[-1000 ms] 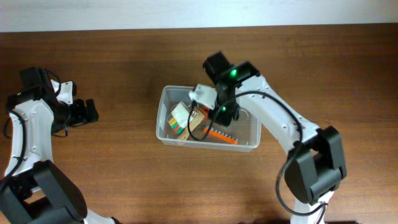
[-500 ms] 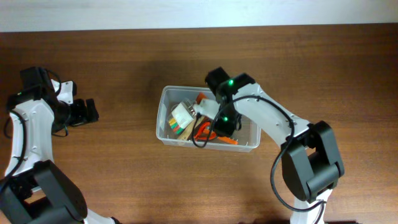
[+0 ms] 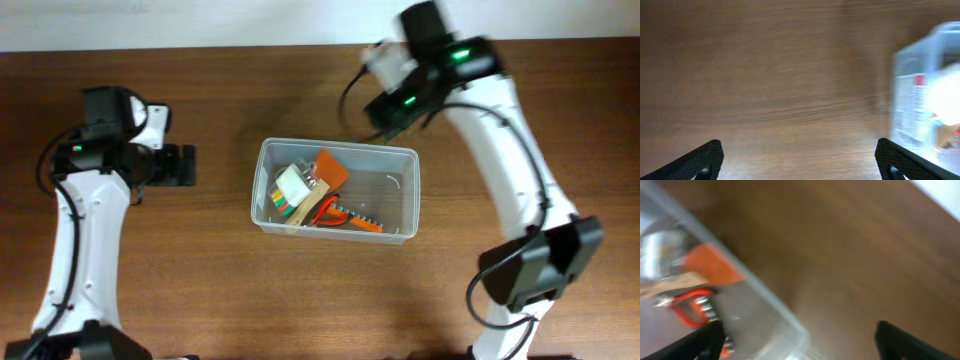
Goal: Pack container
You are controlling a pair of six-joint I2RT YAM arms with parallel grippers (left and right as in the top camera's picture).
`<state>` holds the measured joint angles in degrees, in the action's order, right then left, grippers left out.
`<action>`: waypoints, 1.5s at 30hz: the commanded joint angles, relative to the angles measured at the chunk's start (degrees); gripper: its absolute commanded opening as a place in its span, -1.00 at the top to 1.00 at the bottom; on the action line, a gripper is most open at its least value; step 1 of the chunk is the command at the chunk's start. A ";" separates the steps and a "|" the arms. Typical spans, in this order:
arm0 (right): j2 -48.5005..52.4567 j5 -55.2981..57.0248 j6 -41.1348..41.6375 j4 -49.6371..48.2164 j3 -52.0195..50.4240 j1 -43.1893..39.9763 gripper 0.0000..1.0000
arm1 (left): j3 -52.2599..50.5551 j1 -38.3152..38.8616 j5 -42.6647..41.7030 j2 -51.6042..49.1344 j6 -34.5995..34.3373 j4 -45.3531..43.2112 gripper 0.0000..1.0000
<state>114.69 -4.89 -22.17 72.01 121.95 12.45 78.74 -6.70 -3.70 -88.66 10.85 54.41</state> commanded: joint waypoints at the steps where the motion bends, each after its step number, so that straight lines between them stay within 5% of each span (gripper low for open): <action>1: -0.55 0.59 5.07 0.44 2.69 -7.17 -0.97 | -0.04 4.26 -4.09 0.31 4.61 -1.25 -0.98; 6: -0.55 -1.44 5.33 2.12 2.69 -14.10 -0.97 | -0.04 7.98 -3.98 0.31 10.75 -2.56 -0.98; 22: -14.62 -4.66 9.62 7.37 -2.23 -23.65 -0.97 | -1.79 8.04 -3.19 10.34 6.32 0.07 -0.98; 38: -56.94 -4.59 10.71 -17.00 -58.97 -23.34 -0.97 | -37.75 8.04 0.79 49.75 5.05 -25.31 -0.98; 45: -69.02 -4.57 11.78 -19.74 -68.19 -23.30 -0.97 | -41.27 8.04 2.05 56.30 5.05 -27.02 -0.98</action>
<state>49.47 -9.19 -11.70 52.95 54.85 -11.16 38.22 1.48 -2.92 -33.19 16.49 27.97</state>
